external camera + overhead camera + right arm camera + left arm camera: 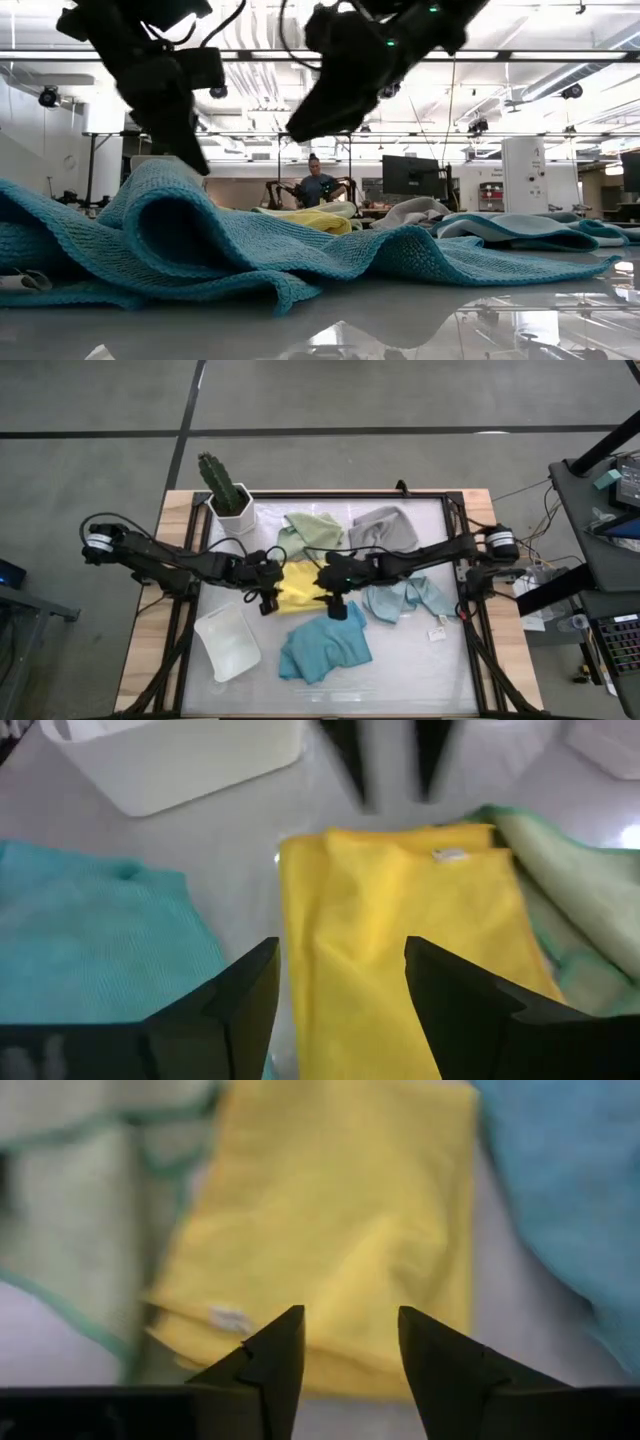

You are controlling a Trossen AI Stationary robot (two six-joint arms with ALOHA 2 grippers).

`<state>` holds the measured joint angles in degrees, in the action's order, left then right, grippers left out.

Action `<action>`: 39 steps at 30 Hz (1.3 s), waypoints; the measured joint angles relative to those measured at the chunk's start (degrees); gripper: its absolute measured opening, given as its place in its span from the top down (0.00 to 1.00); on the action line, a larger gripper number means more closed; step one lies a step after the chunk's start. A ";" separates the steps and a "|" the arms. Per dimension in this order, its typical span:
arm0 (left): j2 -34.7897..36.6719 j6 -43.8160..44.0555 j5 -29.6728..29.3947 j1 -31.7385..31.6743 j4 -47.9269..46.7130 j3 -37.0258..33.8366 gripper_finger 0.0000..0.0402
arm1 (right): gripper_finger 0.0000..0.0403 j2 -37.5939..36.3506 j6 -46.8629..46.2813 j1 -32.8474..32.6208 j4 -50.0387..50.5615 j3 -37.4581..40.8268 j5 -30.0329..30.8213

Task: Fold microfiber towels
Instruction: Fold the yellow microfiber towel

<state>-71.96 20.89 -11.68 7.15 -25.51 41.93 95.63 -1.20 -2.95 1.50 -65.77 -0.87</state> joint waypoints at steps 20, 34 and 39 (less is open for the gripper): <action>-6.68 8.81 3.14 3.48 3.83 -2.22 0.56 | 0.49 -3.26 -4.15 0.08 -23.31 17.46 1.49; -9.96 8.78 0.80 3.48 5.54 -1.66 0.81 | 0.49 2.38 -3.46 -0.11 -22.48 17.61 0.21; -9.22 8.35 0.67 3.48 5.55 -1.66 0.96 | 0.50 2.74 -2.13 -0.49 -21.41 17.61 -1.22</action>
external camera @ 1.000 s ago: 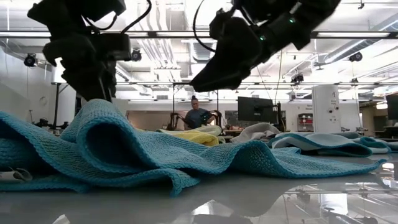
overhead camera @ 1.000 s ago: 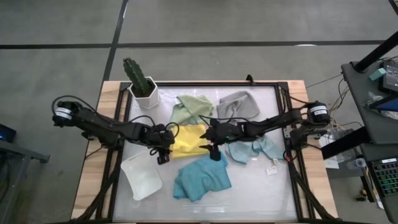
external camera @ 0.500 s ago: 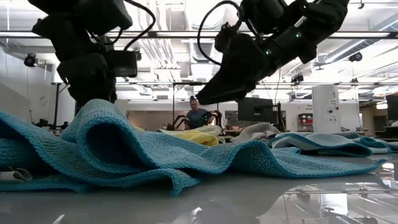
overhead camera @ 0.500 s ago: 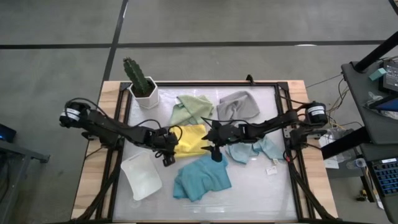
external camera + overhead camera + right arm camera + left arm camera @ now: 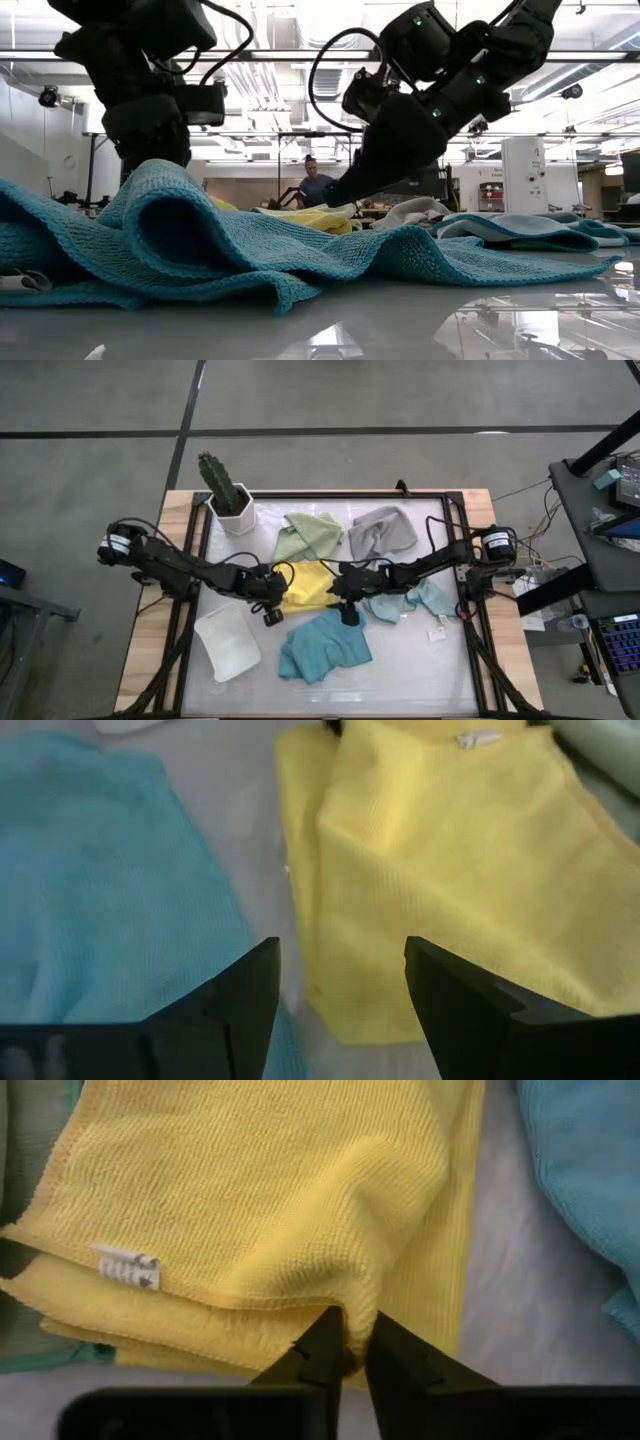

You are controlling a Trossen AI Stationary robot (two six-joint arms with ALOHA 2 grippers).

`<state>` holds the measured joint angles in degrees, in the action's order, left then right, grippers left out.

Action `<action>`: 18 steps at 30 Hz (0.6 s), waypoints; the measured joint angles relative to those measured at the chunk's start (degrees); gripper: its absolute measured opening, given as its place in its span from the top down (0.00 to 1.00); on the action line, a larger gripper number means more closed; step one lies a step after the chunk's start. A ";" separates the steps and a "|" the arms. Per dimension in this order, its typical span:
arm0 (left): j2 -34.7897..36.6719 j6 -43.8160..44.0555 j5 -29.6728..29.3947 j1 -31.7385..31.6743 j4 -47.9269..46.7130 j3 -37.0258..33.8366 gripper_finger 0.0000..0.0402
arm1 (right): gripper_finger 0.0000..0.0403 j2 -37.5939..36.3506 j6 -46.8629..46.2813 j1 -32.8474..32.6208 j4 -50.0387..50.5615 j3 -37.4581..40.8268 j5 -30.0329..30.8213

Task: Fold microfiber towels
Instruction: Fold the yellow microfiber towel

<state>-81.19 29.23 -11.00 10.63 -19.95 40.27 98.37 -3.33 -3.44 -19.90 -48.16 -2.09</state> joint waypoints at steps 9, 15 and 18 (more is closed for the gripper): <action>0.70 -0.13 0.32 0.00 -0.07 0.12 1.00 | 0.64 0.80 1.74 0.07 0.23 0.00 0.63; 1.68 -0.14 2.25 0.00 -0.35 0.44 1.00 | 0.76 2.87 1.28 0.07 -0.13 0.00 1.12; 3.43 -0.13 3.17 0.09 -1.34 0.48 1.00 | 0.84 3.19 0.48 0.07 -0.13 0.00 2.78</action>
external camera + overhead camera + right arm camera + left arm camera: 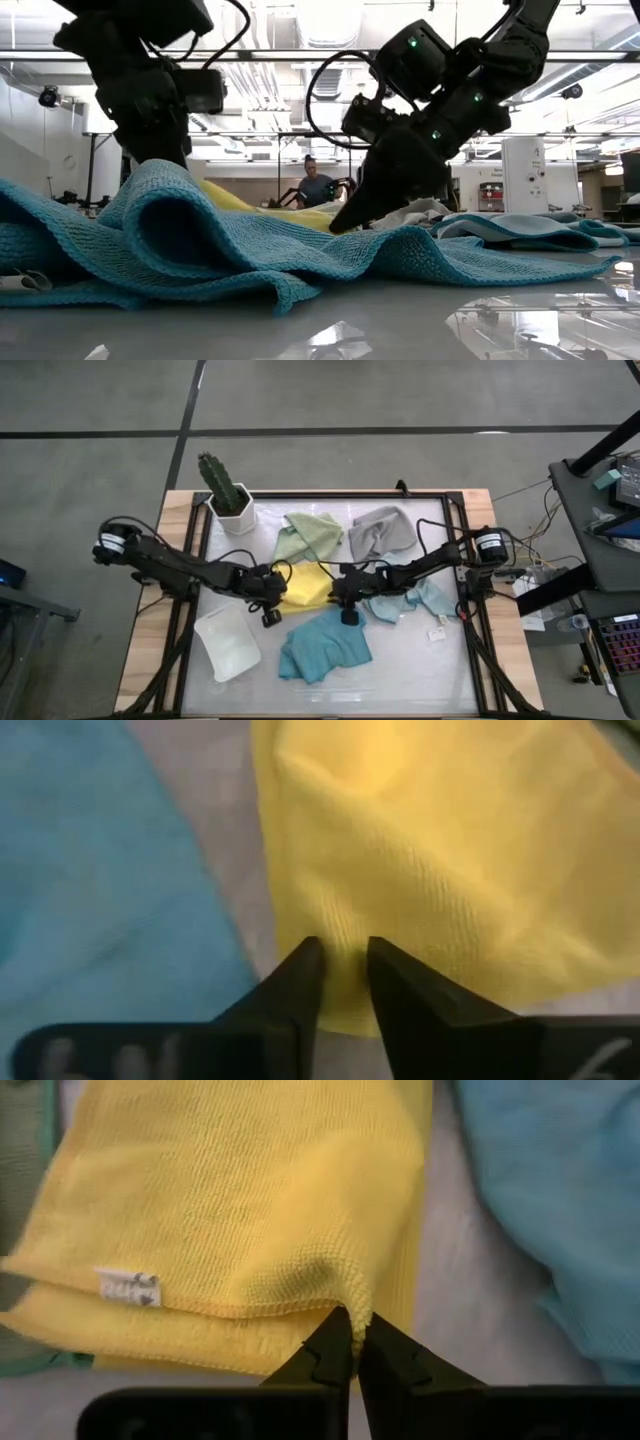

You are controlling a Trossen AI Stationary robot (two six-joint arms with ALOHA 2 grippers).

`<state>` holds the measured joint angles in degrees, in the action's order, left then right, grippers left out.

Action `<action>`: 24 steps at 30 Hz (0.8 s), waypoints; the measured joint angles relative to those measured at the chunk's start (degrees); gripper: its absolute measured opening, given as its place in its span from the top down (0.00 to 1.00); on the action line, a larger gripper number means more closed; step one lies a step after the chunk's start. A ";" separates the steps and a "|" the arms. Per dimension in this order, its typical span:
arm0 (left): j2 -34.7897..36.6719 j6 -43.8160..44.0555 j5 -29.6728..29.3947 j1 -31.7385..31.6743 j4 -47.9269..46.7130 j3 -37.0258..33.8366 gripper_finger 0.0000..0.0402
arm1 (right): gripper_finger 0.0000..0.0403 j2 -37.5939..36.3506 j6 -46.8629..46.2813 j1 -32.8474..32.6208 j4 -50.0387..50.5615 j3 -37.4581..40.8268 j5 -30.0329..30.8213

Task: Fold microfiber towels
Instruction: Fold the yellow microfiber towel

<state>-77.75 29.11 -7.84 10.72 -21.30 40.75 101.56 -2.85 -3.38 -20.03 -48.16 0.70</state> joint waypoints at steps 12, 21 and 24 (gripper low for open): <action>3.82 0.04 1.99 1.25 -2.12 -0.17 1.00 | 0.98 -2.34 -0.11 -0.65 1.72 -0.07 0.39; -0.77 0.54 3.01 2.10 -1.64 -0.26 1.00 | 0.98 -2.36 0.39 -2.07 2.16 -0.07 0.17; -1.46 0.54 3.08 2.10 -1.68 -0.26 0.98 | 0.98 -2.36 0.21 -2.15 2.14 -0.07 -1.76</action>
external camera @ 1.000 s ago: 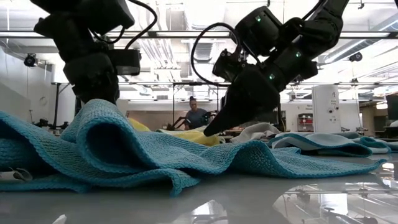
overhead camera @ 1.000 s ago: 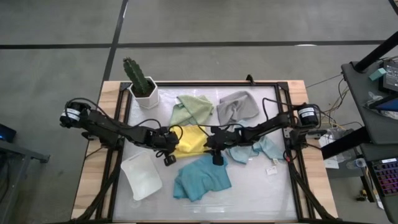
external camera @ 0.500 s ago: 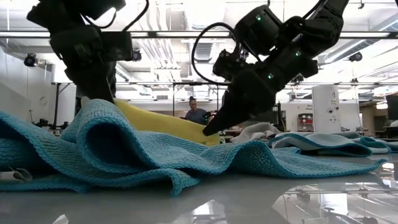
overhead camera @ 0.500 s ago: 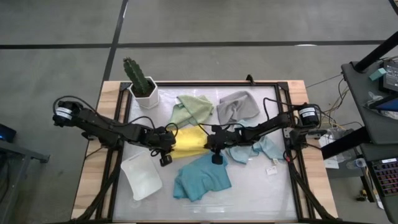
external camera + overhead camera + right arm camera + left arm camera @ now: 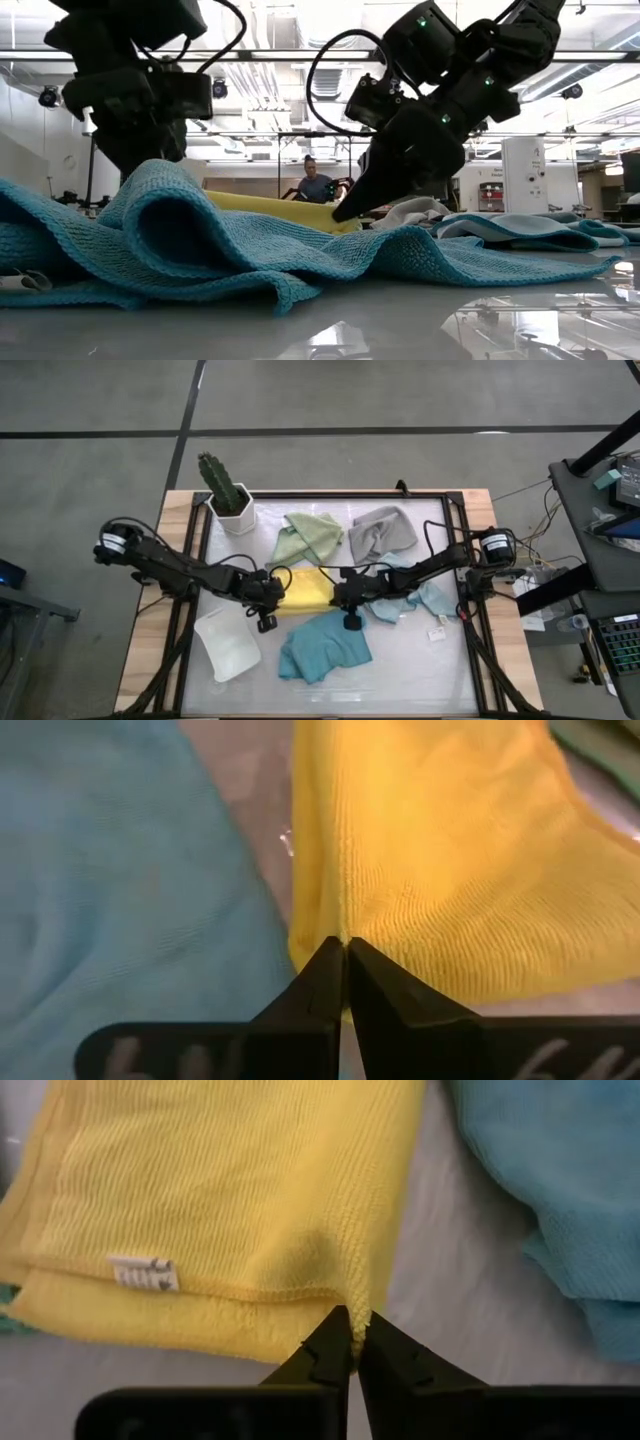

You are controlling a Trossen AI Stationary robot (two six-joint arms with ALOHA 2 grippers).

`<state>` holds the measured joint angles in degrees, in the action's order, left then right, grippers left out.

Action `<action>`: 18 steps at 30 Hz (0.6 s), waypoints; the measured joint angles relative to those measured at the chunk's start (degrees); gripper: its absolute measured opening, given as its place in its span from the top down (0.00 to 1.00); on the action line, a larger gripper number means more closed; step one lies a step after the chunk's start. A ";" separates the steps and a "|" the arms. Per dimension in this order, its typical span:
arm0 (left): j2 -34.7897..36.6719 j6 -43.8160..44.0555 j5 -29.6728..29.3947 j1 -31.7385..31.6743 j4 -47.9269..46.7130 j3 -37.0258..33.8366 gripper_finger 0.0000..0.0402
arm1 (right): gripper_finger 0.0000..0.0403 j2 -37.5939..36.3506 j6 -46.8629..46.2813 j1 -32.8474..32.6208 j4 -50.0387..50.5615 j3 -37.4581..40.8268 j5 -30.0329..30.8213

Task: Fold microfiber towels
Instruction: Fold the yellow microfiber towel

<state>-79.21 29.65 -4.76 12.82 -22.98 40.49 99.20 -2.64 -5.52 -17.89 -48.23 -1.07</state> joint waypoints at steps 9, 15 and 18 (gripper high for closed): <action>0.69 0.01 4.33 -0.02 -0.10 0.00 0.71 | 0.82 -0.46 -1.24 0.01 -0.07 0.00 -1.11; 2.35 -0.20 10.61 -0.02 -0.77 0.12 0.57 | 0.65 -2.55 -0.81 0.02 0.71 0.00 -2.42; 3.40 -0.24 11.83 -0.02 -1.34 0.52 0.55 | 0.60 -4.56 0.75 0.03 2.74 0.00 -2.42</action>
<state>-75.81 29.41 7.07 12.80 -24.32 41.01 94.64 -1.89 -5.50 -15.15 -48.23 -3.49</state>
